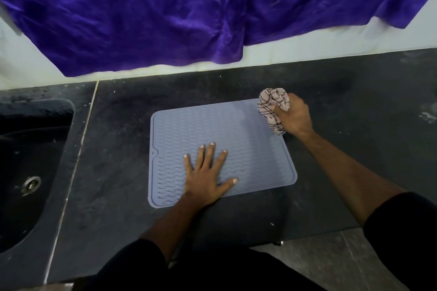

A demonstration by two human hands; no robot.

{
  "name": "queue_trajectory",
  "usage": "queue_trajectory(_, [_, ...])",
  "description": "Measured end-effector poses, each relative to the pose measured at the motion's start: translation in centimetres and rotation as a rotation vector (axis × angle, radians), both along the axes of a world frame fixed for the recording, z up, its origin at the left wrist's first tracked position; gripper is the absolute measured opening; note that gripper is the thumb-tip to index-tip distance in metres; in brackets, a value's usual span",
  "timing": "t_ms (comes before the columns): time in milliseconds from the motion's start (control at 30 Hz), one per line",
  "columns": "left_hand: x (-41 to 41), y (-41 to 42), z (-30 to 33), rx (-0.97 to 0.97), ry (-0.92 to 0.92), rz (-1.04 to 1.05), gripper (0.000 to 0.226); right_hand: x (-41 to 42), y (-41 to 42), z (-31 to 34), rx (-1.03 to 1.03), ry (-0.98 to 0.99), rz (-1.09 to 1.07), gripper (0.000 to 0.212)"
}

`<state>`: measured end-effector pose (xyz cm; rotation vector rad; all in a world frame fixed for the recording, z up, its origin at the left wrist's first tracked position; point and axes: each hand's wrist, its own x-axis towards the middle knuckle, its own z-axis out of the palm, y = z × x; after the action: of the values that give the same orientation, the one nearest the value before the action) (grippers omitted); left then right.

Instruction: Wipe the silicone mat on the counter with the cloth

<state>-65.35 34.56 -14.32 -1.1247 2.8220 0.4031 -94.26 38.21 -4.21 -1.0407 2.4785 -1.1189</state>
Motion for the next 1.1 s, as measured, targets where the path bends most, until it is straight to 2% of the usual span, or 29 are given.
queue_trajectory(100, [0.1, -0.1, 0.1, -0.009, -0.001, -0.005, 0.084, -0.4, -0.9, -0.5, 0.038, 0.073, 0.064, 0.022])
queue_trajectory(267, [-0.1, -0.5, 0.6, -0.052, -0.011, -0.039, 0.088, -0.4, -2.5, -1.3, 0.169, 0.317, 0.310, 0.026])
queue_trajectory(400, [-1.9, -2.2, 1.5, -0.003, 0.069, 0.078, 0.094, 2.0, -4.1, -3.3, 0.344, 0.375, 0.490, 0.040])
queue_trajectory(567, [-2.7, -2.9, 0.7, -0.020, 0.009, 0.109, 0.095, 2.9, -3.8, -5.8, 0.400, 0.489, 0.594, 0.069])
queue_trajectory(833, [-2.7, -2.9, 0.2, -0.034, -0.012, 0.118, 0.095, 2.0, -5.5, -5.0, 0.277, 0.441, 0.483, 0.055])
queue_trajectory(1000, [-2.6, -2.8, 0.1, -0.041, 0.000, 0.120, 0.094, 1.6, -4.4, -5.9, 0.365, 0.534, 0.581, 0.058])
queue_trajectory(1100, [-2.6, -2.9, 0.0, -0.045, 0.000, 0.117, 0.094, 0.7, -4.3, -5.5, 0.396, 0.537, 0.574, 0.053])
